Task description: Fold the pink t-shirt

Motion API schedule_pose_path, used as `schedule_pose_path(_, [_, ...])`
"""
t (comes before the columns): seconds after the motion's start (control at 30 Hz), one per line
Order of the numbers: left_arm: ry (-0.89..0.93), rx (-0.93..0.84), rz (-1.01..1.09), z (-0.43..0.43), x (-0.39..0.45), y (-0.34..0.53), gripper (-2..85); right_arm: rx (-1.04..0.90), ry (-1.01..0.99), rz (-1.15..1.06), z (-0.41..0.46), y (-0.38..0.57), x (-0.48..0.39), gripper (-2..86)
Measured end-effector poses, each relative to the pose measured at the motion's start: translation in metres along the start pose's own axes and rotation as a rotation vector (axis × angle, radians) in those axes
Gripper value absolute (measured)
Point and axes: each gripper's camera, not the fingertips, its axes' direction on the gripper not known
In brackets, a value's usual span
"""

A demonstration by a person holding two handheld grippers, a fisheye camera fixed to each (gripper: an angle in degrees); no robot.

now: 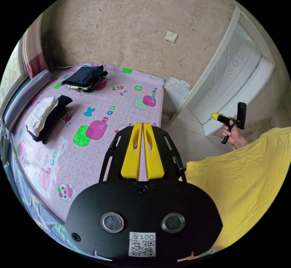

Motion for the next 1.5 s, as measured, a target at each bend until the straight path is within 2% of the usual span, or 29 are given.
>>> schedule_pose_path(0.23, [-0.073, 0.01, -0.291, 0.089, 0.005, -0.066, -1.2, -0.216, -0.094, -0.163, 0.002, -0.13, 0.122, 0.6])
schedule_pose_path(0.43, [-0.149, 0.016, -0.347, 0.125, 0.017, -0.111, -1.2, -0.384, -0.154, -0.278, 0.033, -0.232, 0.203, 0.6])
schedule_pose_path(0.57, [-0.199, -0.049, -0.364, 0.141, 0.002, -0.134, -1.2, -0.314, -0.213, -0.249, 0.075, -0.3, 0.236, 0.6])
schedule_pose_path(0.8, [-0.155, 0.039, -0.421, 0.149, -0.034, -0.165, -1.2, -0.196, -0.185, -0.157, 0.131, -0.373, 0.246, 0.6])
schedule_pose_path(0.97, [-0.148, 0.04, -0.458, 0.166, -0.049, -0.183, -1.2, -0.276, -0.208, -0.157, 0.184, -0.439, 0.281, 0.5])
schedule_pose_path(1.17, [-0.266, 0.0, -0.485, 0.206, -0.089, -0.249, -0.5, -0.354, -0.304, -0.164, 0.274, -0.522, 0.337, 0.7])
schedule_pose_path(1.4, [-0.111, 0.015, -0.712, 0.278, -0.157, -0.321, -0.5, -0.441, -0.358, -0.105, 0.366, -0.574, 0.394, 0.8])
schedule_pose_path(1.5, [-0.078, 0.051, -0.754, 0.29, -0.16, -0.332, -0.8, -0.42, -0.425, 0.043, 0.414, -0.584, 0.431, 1.2])
